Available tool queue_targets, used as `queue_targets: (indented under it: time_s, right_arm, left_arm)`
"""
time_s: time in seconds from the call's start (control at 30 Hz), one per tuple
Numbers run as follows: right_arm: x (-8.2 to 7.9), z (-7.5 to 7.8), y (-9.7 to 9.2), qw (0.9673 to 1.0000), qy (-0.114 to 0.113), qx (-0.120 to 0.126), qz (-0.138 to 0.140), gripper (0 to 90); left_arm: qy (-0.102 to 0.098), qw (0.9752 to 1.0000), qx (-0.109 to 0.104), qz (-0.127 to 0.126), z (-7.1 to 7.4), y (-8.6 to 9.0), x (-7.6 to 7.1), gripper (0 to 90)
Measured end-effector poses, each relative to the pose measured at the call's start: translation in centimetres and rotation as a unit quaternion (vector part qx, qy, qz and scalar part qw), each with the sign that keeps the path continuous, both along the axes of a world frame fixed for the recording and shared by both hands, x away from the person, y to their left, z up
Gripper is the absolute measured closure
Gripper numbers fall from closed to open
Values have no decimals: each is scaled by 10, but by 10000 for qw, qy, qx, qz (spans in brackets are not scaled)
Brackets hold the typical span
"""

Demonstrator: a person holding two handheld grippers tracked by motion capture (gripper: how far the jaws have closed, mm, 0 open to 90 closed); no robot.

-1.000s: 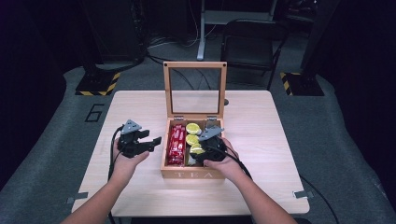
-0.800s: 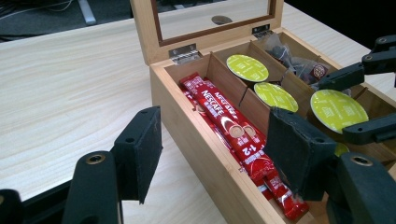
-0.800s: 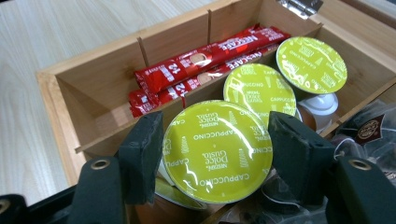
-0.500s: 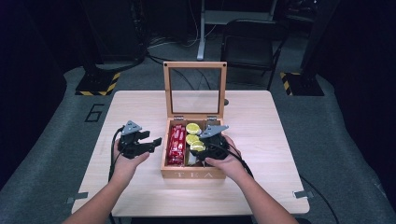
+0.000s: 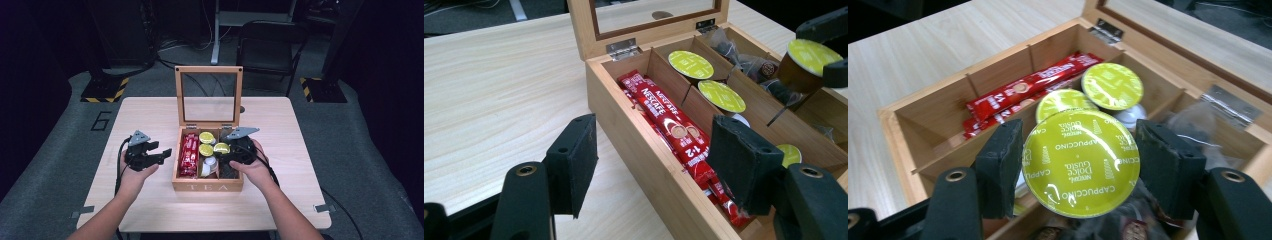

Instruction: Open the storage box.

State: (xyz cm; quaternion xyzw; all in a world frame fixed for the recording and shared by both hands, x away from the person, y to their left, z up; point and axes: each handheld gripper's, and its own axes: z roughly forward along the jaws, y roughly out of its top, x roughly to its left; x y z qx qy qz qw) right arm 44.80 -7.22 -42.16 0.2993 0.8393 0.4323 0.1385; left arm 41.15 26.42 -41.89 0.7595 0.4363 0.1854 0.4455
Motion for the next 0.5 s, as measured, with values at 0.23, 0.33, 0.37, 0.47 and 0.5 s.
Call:
queue_targets:
  time_s: [0.23,0.33,0.37,0.47,0.5]
  right_arm:
    - [5,4,-14,9997,-86,-12,-228,371]
    - [8,4,-20,9994,-74,-20,-334,371]
    - [9,3,-23,9992,-61,11,-400,371]
    - [12,3,-29,9988,-98,-36,-489,371]
    - [13,3,-31,9983,-73,-33,-570,371]
  left_arm:
    - [12,10000,0,-6,-1,-1,0,363]
    - [13,10000,8,-22,-1,-1,0,363]
    - [14,10000,6,-22,-1,-1,0,363]
    - [24,10000,5,-15,-2,-1,0,363]
    - [27,10000,8,-17,-2,-1,0,363]
